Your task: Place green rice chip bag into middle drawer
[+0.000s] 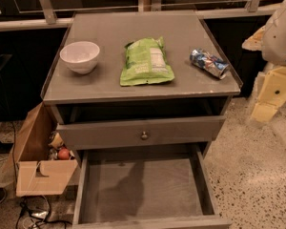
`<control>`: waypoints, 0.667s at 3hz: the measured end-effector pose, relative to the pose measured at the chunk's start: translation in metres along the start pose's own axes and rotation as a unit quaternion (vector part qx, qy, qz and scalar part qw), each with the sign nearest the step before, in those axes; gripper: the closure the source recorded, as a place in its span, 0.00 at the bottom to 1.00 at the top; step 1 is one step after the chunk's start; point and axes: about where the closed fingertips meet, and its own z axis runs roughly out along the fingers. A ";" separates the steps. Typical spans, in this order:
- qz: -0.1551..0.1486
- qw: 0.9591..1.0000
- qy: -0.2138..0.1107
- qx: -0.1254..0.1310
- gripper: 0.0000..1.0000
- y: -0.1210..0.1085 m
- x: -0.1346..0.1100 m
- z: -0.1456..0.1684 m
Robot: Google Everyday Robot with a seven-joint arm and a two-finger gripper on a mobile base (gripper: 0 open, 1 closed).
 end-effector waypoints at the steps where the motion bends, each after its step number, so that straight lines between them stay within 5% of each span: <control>1: -0.001 1.000 0.000 0.001 0.00 -0.001 -0.001 0.000; 2: -0.017 1.000 -0.003 -0.018 0.00 -0.016 -0.029 0.029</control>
Offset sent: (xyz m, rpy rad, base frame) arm 0.0329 0.0202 -0.0215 -0.0078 0.0365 0.0395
